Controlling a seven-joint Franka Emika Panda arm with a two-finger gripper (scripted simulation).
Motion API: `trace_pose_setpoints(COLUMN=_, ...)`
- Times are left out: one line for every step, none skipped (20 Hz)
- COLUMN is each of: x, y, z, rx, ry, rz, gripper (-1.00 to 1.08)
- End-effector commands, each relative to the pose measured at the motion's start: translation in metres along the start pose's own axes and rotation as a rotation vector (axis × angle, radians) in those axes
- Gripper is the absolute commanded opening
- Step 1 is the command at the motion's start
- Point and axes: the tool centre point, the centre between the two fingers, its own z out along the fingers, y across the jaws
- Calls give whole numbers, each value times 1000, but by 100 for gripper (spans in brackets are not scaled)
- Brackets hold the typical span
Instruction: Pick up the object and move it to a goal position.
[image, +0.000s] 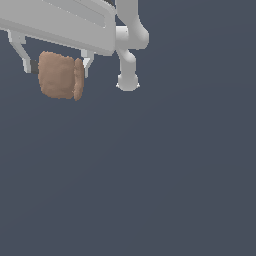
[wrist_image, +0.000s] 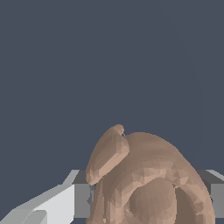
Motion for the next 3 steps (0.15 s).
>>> trace_pose_setpoints(x=0, y=6, z=-11, rx=-13, ry=3, rz=9, gripper=-100)
trace_pose_setpoints(x=0, y=7, z=-13, rx=-15, ry=3, rz=11, gripper=-100)
trace_pose_setpoints(x=0, y=7, z=-13, rx=-16, ry=4, rz=11, gripper=-100)
